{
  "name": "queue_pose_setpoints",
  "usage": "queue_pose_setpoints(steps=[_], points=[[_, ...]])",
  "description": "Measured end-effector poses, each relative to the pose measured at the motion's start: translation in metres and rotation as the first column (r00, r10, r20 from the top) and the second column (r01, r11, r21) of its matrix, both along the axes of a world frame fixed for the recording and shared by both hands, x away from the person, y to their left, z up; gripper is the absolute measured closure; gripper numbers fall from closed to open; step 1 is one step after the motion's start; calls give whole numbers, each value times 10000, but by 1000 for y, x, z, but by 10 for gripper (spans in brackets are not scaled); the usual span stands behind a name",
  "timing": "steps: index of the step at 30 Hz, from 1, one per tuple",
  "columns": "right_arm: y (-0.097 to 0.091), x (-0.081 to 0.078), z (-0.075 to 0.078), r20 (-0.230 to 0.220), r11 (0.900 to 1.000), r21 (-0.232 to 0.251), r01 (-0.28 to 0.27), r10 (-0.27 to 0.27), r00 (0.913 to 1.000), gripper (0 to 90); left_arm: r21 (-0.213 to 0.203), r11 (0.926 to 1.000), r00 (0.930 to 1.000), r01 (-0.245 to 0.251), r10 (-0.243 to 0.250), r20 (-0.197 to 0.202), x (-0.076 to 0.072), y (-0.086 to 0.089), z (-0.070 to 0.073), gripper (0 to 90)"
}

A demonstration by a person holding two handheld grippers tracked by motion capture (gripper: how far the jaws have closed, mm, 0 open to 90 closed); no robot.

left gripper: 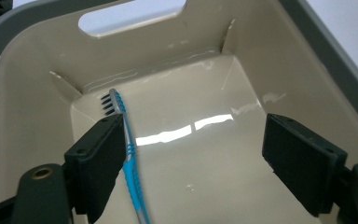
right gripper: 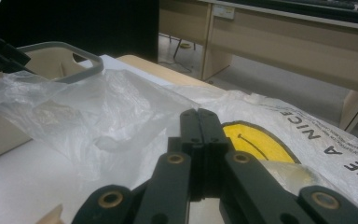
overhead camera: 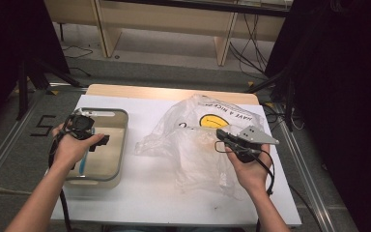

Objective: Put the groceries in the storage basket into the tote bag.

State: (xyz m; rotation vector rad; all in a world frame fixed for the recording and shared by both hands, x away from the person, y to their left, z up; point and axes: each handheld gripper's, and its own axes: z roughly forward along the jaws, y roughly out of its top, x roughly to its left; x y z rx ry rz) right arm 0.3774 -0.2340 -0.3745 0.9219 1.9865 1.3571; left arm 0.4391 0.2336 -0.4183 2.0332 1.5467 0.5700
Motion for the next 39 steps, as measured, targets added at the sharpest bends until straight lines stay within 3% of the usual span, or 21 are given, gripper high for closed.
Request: queue_pose_setpoints(steps=[20,39], points=[[1,0,0,-10,10000,14,-19,19,10000,900,136,9986,9933,-507,518,-1029,21,10,-20,236],[1,0,0,-26,10000,16,-14,14,10000,900,705,9933,9698,-921,1055,-2201,33,18,-42,303]])
